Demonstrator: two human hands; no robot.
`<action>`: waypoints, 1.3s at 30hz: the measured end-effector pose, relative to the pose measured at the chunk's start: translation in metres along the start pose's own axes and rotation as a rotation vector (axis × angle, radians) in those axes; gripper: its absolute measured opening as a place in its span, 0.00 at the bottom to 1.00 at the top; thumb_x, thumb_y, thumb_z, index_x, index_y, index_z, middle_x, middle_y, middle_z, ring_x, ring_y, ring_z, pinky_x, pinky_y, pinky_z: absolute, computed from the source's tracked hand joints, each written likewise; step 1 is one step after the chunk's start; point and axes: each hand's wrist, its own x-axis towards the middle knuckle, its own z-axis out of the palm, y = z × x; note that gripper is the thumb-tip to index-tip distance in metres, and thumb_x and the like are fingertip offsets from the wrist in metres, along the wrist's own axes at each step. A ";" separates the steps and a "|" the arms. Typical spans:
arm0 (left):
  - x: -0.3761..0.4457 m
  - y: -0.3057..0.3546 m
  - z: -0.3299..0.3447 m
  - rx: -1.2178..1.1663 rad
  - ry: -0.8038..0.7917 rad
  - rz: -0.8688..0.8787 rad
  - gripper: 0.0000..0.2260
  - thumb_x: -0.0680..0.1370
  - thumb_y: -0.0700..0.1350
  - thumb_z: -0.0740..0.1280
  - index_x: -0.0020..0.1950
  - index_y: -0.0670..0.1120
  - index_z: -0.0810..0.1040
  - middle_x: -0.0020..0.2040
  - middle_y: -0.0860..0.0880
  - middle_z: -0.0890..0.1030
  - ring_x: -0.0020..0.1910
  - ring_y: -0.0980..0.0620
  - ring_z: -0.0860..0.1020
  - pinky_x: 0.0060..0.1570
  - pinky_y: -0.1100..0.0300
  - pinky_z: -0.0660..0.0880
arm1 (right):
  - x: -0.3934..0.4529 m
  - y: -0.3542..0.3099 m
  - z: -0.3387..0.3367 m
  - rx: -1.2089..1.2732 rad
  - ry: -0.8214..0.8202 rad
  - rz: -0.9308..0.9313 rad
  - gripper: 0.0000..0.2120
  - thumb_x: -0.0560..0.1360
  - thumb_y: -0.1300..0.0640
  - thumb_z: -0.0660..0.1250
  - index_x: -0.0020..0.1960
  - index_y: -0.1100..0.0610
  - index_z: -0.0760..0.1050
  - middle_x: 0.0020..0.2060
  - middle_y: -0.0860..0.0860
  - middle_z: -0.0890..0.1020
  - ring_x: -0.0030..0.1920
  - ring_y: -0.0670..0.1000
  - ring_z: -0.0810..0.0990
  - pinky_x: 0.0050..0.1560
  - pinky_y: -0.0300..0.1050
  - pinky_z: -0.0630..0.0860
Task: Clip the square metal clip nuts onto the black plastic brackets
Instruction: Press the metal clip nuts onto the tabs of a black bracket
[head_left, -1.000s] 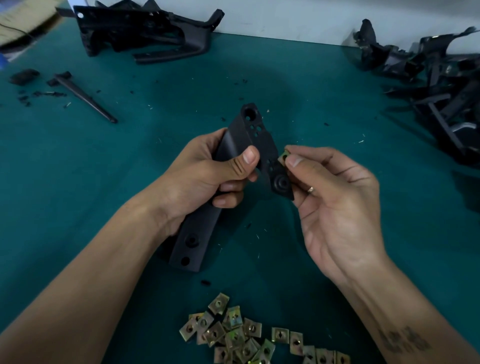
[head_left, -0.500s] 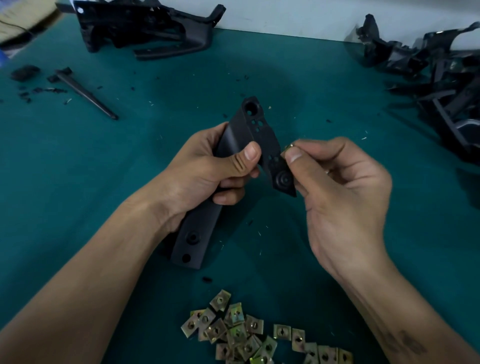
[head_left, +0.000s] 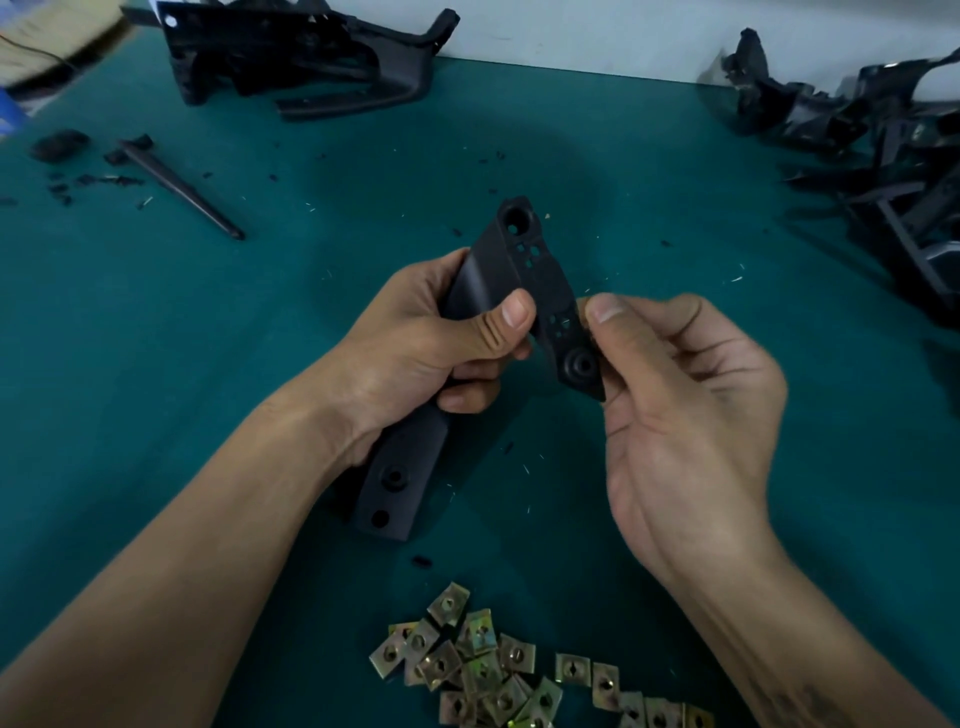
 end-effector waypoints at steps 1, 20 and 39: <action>0.000 0.000 0.000 0.000 0.002 0.003 0.05 0.76 0.42 0.68 0.45 0.43 0.73 0.33 0.47 0.75 0.25 0.57 0.62 0.20 0.67 0.62 | 0.000 0.000 0.000 -0.003 -0.002 0.008 0.08 0.72 0.66 0.75 0.37 0.56 0.81 0.37 0.57 0.83 0.42 0.58 0.78 0.51 0.56 0.75; 0.002 -0.003 -0.001 0.012 0.000 0.011 0.04 0.75 0.42 0.69 0.44 0.44 0.75 0.34 0.45 0.75 0.25 0.56 0.61 0.21 0.67 0.62 | -0.001 -0.003 -0.002 0.050 -0.053 0.113 0.11 0.74 0.69 0.71 0.35 0.59 0.77 0.36 0.57 0.82 0.41 0.56 0.80 0.50 0.58 0.78; 0.000 -0.002 -0.002 -0.017 -0.096 -0.009 0.08 0.72 0.45 0.72 0.45 0.44 0.76 0.32 0.48 0.69 0.25 0.57 0.61 0.20 0.67 0.62 | 0.014 -0.005 -0.028 -1.134 -0.292 -0.842 0.19 0.76 0.50 0.73 0.37 0.63 0.74 0.33 0.53 0.76 0.33 0.56 0.74 0.33 0.53 0.72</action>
